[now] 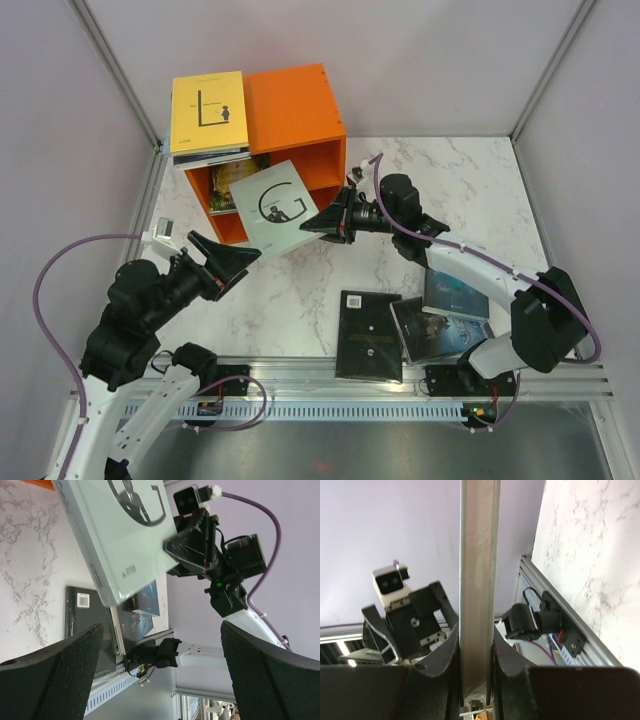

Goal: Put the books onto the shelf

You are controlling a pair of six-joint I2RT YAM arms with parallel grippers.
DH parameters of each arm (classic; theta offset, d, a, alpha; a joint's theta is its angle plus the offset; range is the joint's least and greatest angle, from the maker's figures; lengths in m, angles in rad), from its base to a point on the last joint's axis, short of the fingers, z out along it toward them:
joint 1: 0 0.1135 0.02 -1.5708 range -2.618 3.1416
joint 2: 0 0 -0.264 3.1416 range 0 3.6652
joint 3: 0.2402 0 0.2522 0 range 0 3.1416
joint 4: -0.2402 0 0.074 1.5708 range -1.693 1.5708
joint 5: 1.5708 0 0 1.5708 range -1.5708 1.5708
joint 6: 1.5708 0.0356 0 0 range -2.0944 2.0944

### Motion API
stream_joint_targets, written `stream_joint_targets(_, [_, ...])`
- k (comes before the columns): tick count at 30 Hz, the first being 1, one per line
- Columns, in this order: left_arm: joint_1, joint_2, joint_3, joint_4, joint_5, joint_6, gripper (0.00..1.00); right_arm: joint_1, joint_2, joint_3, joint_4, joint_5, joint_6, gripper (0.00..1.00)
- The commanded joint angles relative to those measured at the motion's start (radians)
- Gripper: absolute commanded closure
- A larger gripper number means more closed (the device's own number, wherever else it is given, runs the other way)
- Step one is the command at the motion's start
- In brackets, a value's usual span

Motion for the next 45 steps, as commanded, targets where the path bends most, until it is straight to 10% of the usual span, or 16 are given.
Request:
stream_joint_targets(1, [0.001, -0.036, 0.048, -0.063, -0.031, 0.060, 0.00, -0.009, 0.053, 0.159, 0.202, -0.028, 0.001, 1.00])
stream_joint_targets(35, [-0.002, -0.122, 0.131, -0.063, -0.031, 0.060, 0.00, 0.045, 0.704, 0.695, 0.228, 0.280, 0.116, 1.00])
stream_joint_targets(37, [-0.002, -0.091, 0.140, -0.416, -0.091, 0.103, 0.00, 0.050, 0.706, 0.703, 0.199, 0.274, 0.096, 0.99])
stream_joint_targets(45, [-0.004, -0.057, 0.140, -0.411, -0.086, 0.135, 0.00, 0.040, 0.631, 0.693, -0.029, 0.269, -0.051, 0.29])
